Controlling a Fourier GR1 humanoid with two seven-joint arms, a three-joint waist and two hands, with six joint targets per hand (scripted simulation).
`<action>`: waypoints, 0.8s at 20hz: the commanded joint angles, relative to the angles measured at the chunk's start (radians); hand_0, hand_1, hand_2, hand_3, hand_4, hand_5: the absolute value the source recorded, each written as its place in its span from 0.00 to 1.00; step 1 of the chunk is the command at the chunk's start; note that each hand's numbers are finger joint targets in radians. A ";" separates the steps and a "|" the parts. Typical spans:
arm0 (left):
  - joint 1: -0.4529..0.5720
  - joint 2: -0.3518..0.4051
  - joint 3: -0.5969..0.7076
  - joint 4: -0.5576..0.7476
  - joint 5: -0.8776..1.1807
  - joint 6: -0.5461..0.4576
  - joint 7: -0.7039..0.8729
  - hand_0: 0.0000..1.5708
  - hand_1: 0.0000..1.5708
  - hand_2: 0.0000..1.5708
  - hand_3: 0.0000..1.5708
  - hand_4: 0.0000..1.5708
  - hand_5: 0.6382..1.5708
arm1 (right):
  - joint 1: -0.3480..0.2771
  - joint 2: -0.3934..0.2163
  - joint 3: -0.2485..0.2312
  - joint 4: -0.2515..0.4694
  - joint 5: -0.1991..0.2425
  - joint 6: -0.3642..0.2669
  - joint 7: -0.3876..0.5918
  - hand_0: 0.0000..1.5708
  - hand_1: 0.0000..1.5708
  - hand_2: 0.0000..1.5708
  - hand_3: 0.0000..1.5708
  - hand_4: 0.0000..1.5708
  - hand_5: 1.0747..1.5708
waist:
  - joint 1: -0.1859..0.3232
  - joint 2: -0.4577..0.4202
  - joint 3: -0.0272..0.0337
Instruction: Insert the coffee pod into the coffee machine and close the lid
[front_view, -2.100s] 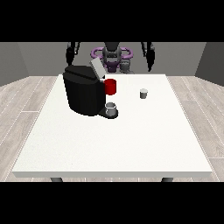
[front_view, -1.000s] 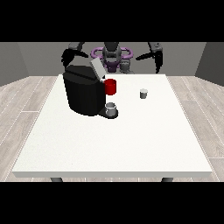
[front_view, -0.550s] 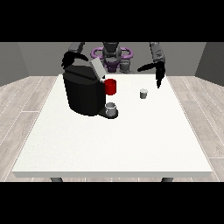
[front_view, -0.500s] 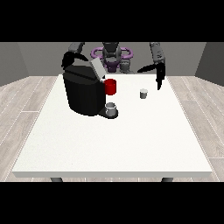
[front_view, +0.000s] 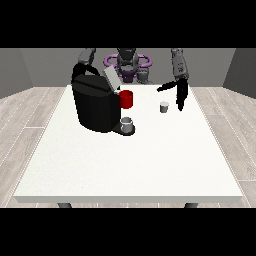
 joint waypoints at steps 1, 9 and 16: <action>-0.044 0.008 -0.029 0.057 -0.041 -0.033 0.000 0.00 0.00 0.13 0.00 0.00 1.00 | -0.023 0.004 -0.027 0.094 0.007 -0.017 -0.055 0.00 0.00 0.00 0.00 0.27 1.00 | 0.026 -0.007 0.0003; -0.089 0.003 -0.037 0.199 -0.137 0.050 -0.017 0.51 0.51 0.54 0.32 0.00 1.00 | -0.086 -0.007 -0.013 0.079 0.046 -0.051 0.053 0.00 0.00 0.00 0.00 0.25 1.00 | 0.006 -0.001 -0.0001; -0.047 0.045 -0.090 0.278 -0.244 0.076 -0.130 0.36 0.36 0.44 0.26 0.00 1.00 | -0.055 0.008 -0.002 0.064 0.037 -0.048 0.053 0.00 0.00 0.00 0.00 0.29 1.00 | -0.005 -0.008 -0.0003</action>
